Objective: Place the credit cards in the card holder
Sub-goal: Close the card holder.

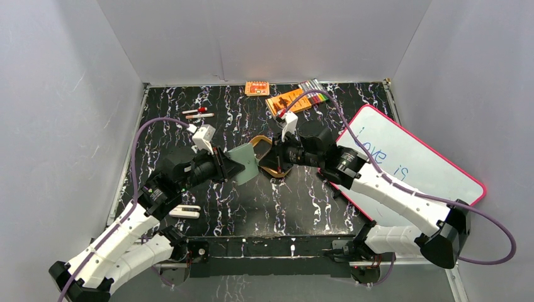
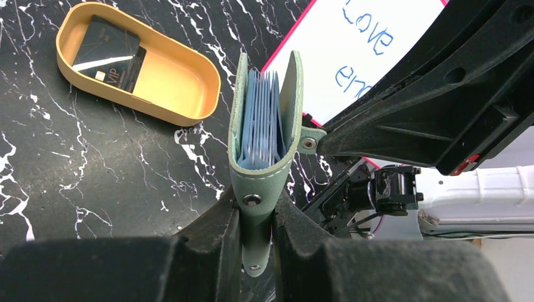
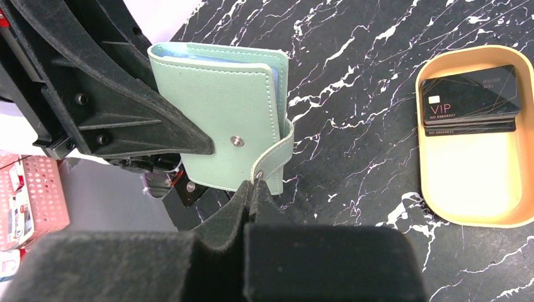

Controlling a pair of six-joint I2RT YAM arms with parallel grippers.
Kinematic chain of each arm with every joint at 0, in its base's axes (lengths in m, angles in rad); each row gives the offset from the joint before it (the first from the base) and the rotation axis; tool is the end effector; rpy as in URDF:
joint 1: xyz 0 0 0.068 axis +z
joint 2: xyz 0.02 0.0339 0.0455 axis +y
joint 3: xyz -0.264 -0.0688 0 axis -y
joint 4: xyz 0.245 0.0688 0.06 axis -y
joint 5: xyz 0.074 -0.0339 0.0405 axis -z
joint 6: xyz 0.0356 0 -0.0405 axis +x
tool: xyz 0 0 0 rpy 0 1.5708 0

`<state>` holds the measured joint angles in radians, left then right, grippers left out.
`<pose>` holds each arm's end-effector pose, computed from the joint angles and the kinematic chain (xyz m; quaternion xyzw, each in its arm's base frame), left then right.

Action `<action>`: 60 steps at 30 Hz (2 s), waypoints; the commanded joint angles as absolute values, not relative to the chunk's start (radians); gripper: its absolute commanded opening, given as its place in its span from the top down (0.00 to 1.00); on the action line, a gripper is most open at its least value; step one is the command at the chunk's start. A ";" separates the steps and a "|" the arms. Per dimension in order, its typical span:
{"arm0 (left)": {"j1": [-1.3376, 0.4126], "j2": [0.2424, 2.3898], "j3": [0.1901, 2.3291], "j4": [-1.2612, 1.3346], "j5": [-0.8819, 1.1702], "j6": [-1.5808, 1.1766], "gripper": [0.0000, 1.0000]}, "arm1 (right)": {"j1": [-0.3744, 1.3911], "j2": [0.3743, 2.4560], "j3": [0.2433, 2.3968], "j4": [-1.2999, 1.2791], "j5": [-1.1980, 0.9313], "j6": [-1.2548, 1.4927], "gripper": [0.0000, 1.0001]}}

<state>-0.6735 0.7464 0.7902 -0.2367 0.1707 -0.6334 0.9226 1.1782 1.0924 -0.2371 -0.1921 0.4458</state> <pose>0.1333 -0.1141 0.3425 0.0696 0.7679 -0.4373 0.4629 0.1585 0.2206 0.3616 -0.2452 0.7718 0.4279 0.4015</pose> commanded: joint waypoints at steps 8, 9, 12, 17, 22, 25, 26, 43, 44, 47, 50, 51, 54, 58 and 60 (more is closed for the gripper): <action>-0.673 0.757 0.812 -0.221 0.175 -0.624 1.00 | 0.923 1.207 1.148 -0.175 -0.198 0.475 1.00; -0.673 0.759 0.811 -0.221 0.175 -0.624 1.00 | 0.922 1.208 1.145 -0.172 -0.198 0.478 1.00; -0.673 0.761 0.809 -0.217 0.175 -0.623 1.00 | 0.922 1.210 1.136 -0.154 -0.194 0.492 1.00; -0.673 0.762 0.801 -0.199 0.179 -0.631 1.00 | 0.923 1.222 1.125 -0.133 -0.202 0.511 1.00; -0.672 0.766 0.795 -0.197 0.177 -0.630 1.00 | 0.922 1.229 1.117 -0.118 -0.211 0.517 1.00; -0.673 0.773 0.793 -0.191 0.179 -0.634 1.00 | 0.924 1.233 1.118 -0.115 -0.216 0.517 1.00; -0.673 0.776 0.793 -0.188 0.181 -0.635 1.00 | 0.923 1.235 1.118 -0.114 -0.217 0.517 1.00; -0.673 0.781 0.795 -0.184 0.181 -0.628 1.00 | 0.925 1.257 1.114 -0.100 -0.252 0.500 1.00; -0.673 0.782 0.795 -0.183 0.180 -0.627 1.00 | 0.926 1.259 1.115 -0.102 -0.254 0.499 1.00; -0.673 0.781 0.795 -0.184 0.179 -0.627 1.00 | 0.927 1.261 1.117 -0.111 -0.252 0.489 1.00; -0.673 0.778 0.794 -0.185 0.181 -0.626 1.00 | 0.929 1.259 1.114 -0.120 -0.239 0.474 1.00; -0.673 0.777 0.796 -0.186 0.181 -0.626 1.00 | 0.930 1.259 1.112 -0.120 -0.238 0.473 1.00; -0.673 0.778 0.796 -0.186 0.192 -0.627 1.00 | 0.931 1.261 1.111 -0.118 -0.243 0.471 1.00; -0.673 0.781 0.795 -0.184 0.209 -0.630 1.00 | 0.932 1.266 1.111 -0.112 -0.245 0.472 1.00; -0.673 0.782 0.797 -0.184 0.219 -0.627 1.00 | 0.933 1.268 1.113 -0.112 -0.246 0.472 1.00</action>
